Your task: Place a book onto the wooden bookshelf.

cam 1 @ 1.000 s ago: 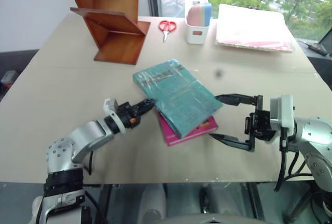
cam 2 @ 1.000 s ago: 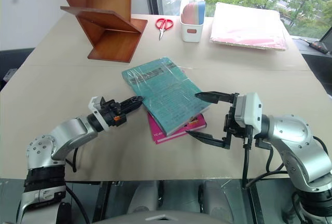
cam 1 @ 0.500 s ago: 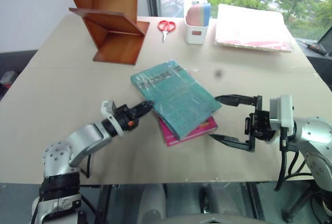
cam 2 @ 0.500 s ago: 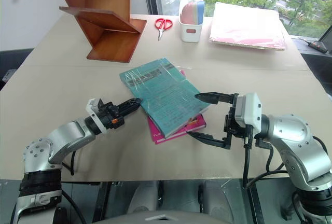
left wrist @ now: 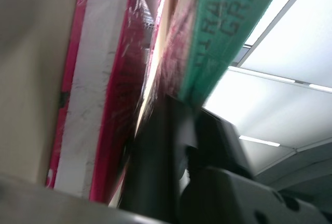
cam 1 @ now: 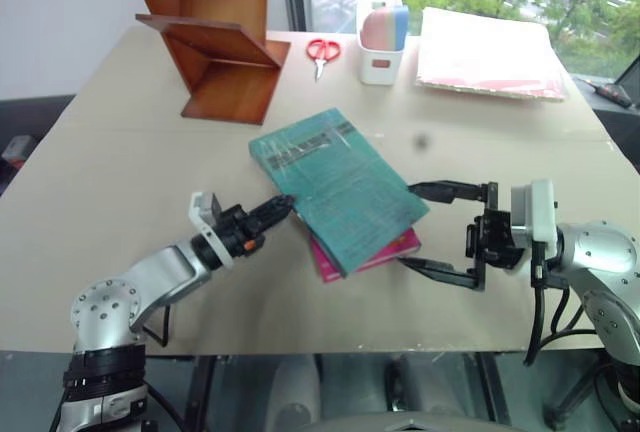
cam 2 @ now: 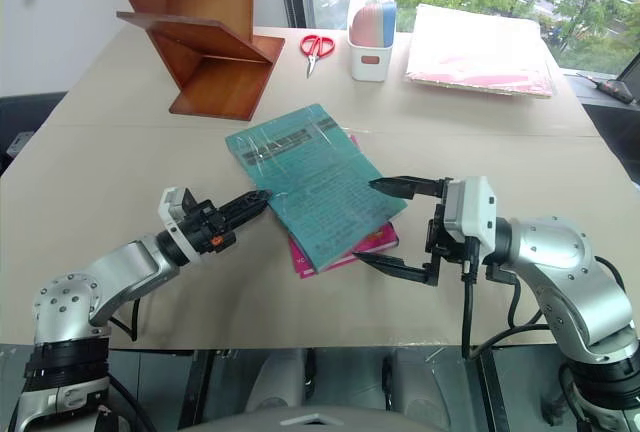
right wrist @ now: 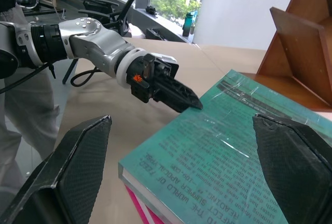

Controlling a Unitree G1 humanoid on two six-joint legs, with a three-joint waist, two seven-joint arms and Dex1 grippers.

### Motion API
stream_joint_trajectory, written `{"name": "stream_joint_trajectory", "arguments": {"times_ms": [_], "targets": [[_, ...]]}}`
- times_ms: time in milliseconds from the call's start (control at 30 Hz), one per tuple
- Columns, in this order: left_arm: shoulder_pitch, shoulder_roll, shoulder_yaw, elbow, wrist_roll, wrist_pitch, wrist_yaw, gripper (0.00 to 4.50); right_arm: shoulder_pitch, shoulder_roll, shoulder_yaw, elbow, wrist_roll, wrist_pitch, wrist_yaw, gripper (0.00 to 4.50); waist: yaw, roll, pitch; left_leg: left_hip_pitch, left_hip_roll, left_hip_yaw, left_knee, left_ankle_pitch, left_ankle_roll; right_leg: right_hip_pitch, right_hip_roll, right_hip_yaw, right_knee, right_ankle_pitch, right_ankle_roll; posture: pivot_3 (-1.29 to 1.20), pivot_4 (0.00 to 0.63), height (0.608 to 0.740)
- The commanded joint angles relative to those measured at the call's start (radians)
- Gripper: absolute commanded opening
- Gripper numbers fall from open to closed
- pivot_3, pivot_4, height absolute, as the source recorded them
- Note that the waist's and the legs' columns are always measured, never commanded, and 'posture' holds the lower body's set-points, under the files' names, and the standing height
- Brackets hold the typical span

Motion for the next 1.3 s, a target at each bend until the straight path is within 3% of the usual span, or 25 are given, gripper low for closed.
{"name": "stream_joint_trajectory", "arguments": {"times_ms": [33,200,433,700,1067,1300], "targets": [[-0.001,0.012,0.005,-0.010,-0.020,-0.002,0.016,2.78,-0.018,-0.001,-0.001,-0.038,0.016,0.002,-0.011,4.50,0.000,0.000,0.000,0.000,0.000,0.000,0.000,0.000,0.000,0.000,0.000,0.000,0.000,0.000,0.000,0.00,0.150,0.740],[0.005,0.011,0.005,0.000,-0.068,-0.002,0.057,4.48,-0.024,0.001,0.004,-0.040,0.012,0.005,-0.020,4.50,0.000,0.000,0.000,0.000,0.000,0.000,0.000,0.000,0.000,0.000,0.000,0.000,0.000,0.000,0.000,0.00,0.150,0.740],[0.002,0.021,-0.002,0.019,-0.114,-0.001,0.086,4.48,-0.033,0.005,0.011,-0.042,0.009,0.010,-0.030,4.50,0.000,0.000,0.000,0.000,0.000,0.000,0.000,0.000,0.000,0.000,0.000,0.000,0.000,0.000,0.000,0.00,0.150,0.740],[-0.047,-0.030,-0.061,0.056,-0.102,-0.009,0.114,4.48,-0.046,0.012,0.025,-0.036,-0.001,0.006,-0.044,4.50,0.001,0.000,0.000,0.000,0.000,0.000,0.000,0.000,0.000,0.000,0.000,0.000,-0.001,0.000,0.000,0.00,0.150,0.740],[-0.058,-0.028,-0.038,0.100,-0.127,-0.008,0.120,0.04,-0.057,0.017,0.030,-0.023,-0.014,0.006,-0.058,4.50,0.001,0.000,0.000,0.000,0.000,0.000,0.000,0.000,0.000,0.000,0.000,0.000,-0.001,0.000,0.000,0.00,0.150,0.740],[-0.027,0.062,0.027,0.053,-0.207,0.000,0.111,0.01,-0.066,0.026,0.033,-0.009,-0.020,-0.003,-0.050,4.50,-0.003,0.000,0.000,0.000,0.000,0.000,-0.001,0.000,0.000,0.000,0.000,0.000,-0.001,0.000,0.000,0.00,0.150,0.740]]}}
